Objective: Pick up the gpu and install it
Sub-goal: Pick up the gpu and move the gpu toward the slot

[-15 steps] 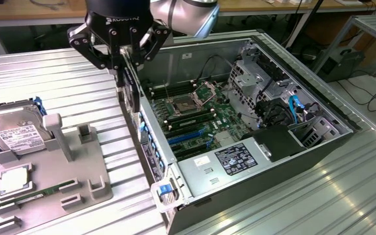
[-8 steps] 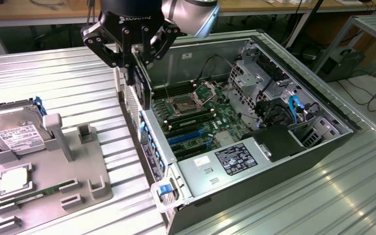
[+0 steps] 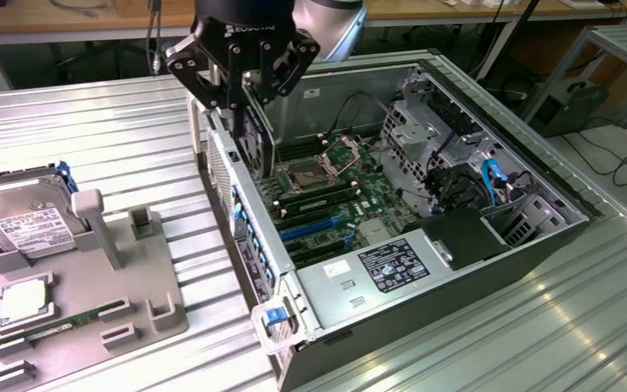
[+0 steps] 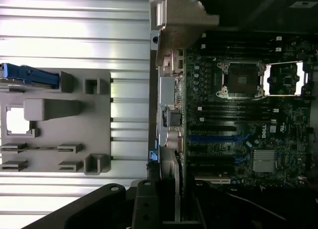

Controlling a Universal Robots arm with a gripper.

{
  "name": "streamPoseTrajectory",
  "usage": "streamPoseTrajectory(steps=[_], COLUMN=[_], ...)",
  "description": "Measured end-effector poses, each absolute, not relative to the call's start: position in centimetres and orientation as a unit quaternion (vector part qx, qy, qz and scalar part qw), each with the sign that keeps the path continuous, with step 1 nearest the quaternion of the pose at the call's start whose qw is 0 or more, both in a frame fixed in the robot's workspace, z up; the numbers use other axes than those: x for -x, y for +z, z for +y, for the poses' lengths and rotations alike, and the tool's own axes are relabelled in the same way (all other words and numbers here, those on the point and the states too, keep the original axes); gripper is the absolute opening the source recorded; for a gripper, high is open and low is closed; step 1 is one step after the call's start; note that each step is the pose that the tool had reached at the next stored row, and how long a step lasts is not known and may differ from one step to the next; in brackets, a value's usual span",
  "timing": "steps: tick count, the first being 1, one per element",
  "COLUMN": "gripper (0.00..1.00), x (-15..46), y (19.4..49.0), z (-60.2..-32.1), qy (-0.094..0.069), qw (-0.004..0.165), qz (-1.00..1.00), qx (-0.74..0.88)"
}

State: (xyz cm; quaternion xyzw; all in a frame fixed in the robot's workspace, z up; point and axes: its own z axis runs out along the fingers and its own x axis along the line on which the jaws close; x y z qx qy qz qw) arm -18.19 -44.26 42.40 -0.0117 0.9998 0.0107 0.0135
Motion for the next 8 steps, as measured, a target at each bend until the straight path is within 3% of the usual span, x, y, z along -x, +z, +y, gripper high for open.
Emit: streamPoseTrajectory(steps=[8], gripper=[0.28], x=[16.1], y=[42.4], z=[-44.1], qy=[0.011], qw=[0.014], qz=[1.000], qx=[0.012])
